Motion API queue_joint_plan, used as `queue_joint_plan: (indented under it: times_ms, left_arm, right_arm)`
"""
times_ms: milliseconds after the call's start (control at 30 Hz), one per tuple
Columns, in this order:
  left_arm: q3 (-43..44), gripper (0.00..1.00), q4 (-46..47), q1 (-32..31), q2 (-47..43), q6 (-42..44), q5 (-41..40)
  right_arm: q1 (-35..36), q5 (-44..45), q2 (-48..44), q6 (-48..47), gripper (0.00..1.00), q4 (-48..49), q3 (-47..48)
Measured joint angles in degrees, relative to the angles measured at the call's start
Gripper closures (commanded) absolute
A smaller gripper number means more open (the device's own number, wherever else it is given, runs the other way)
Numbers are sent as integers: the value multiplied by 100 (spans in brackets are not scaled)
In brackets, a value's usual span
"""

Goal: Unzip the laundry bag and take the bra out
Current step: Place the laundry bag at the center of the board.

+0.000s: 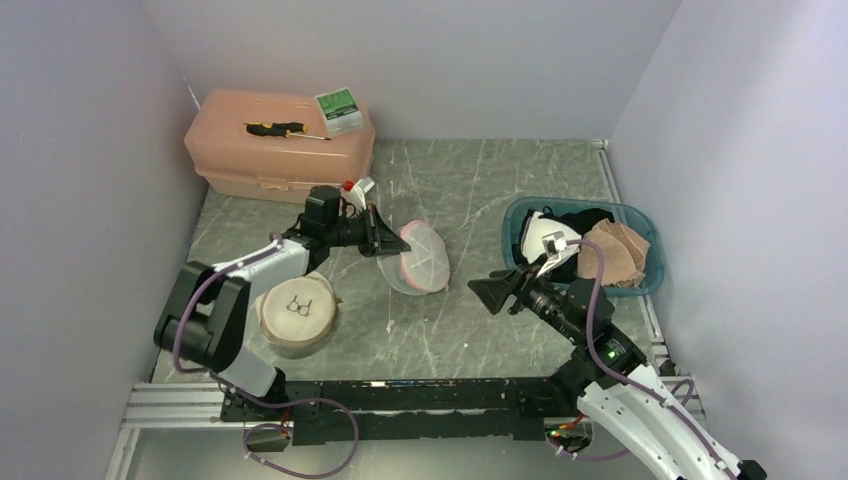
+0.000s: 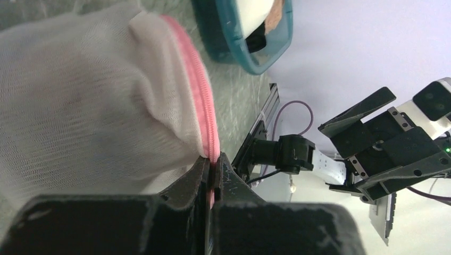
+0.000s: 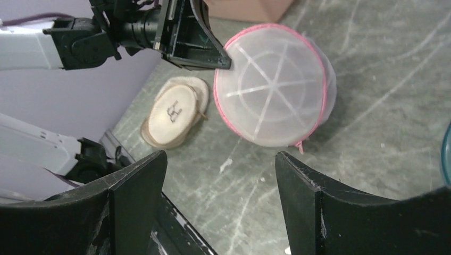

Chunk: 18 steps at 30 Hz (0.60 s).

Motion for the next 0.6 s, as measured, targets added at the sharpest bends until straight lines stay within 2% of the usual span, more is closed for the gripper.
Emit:
queue_joint_plan:
  times_ms: [200,300,367,500,600]
  left_arm:
    - [-407,97,599,4,601,-234,85]
    - [-457,90,334,4,348,-81,-140]
    - [-455,79,-24,7,-7,94,-402]
    - [-426,52,-789,7,-844,503,-990]
    - [-413,40,-1364,7,-1335,708,-1462]
  right_arm:
    - [-7,-28,308,125,25,-96,-428]
    - [-7,-166,531,184,25,-87,-634]
    - [-4,-264,678,212,26,-46,-721]
    - [-4,-459,1008,269,26,219,-750]
    - [-4,-581,1366,317,27,586,-750]
